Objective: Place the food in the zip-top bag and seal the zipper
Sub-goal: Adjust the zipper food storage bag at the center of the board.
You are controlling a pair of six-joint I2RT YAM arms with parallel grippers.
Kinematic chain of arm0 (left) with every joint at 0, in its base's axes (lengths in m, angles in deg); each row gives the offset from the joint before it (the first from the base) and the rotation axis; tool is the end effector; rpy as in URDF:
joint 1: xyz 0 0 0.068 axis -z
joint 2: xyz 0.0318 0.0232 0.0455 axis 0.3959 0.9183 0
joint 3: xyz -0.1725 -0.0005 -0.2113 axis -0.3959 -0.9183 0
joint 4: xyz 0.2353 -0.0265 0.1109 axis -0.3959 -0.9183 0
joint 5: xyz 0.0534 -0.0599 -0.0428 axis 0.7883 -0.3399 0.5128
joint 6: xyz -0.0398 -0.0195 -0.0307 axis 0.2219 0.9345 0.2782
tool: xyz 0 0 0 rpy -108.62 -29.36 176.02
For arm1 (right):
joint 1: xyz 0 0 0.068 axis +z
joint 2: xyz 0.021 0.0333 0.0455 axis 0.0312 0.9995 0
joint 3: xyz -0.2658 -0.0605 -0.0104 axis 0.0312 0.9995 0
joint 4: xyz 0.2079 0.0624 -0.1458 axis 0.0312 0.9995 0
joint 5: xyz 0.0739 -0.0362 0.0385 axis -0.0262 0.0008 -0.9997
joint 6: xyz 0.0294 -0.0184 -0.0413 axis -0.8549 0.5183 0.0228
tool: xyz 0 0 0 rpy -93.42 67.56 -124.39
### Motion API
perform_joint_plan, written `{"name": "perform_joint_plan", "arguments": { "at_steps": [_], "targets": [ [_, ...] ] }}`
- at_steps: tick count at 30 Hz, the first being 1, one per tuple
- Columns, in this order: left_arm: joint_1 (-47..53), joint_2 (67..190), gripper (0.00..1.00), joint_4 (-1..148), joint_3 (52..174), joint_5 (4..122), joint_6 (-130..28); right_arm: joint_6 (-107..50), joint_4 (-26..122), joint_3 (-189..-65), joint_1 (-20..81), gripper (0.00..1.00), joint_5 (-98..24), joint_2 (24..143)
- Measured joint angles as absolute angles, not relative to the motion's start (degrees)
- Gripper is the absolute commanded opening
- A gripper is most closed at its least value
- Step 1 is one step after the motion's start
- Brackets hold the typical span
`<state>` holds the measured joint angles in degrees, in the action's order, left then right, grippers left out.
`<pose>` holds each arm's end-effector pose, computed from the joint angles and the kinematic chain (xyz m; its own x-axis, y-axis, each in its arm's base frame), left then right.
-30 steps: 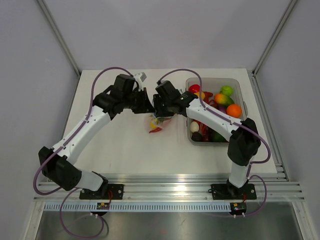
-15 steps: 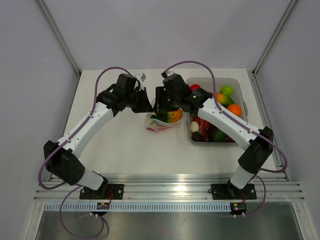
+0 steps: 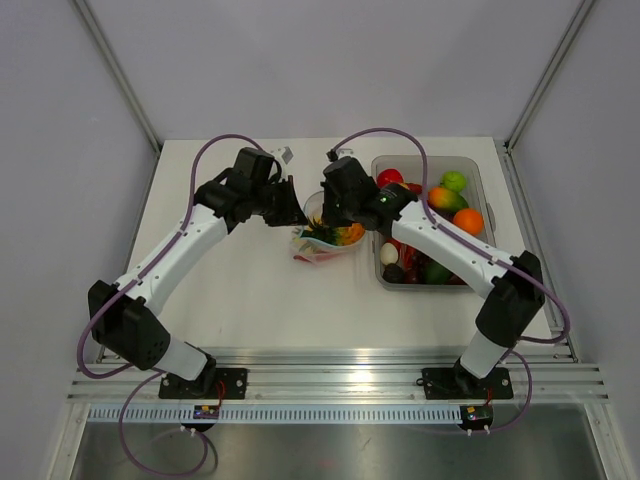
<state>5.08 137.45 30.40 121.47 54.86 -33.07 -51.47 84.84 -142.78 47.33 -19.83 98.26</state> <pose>0.2759 -0.1603 0.3442 -0.8513 -0.0836 -0.5179 0.2388 0.8172 -0.5246 0.2687 0.2656 0.3436 -0.7118 -0.0256 -0.7020 -0.3030 0.9128 0.2739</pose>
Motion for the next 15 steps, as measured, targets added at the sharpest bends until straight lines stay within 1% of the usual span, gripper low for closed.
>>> {"name": "perform_joint_plan", "arguments": {
  "at_steps": [8,11,15],
  "targets": [
    [5.1,137.3,0.00,30.4,121.5,53.7,-32.4,-52.1,81.7,-142.3,47.4,0.00,-20.5,108.3],
    [5.1,137.3,0.00,30.5,121.5,53.7,-32.2,-52.0,82.1,-142.0,47.4,0.01,-20.5,108.5],
    [5.1,137.2,0.00,30.5,121.5,53.7,-31.6,-51.3,83.9,-142.5,47.4,0.05,-20.4,105.8]
  ]
}}
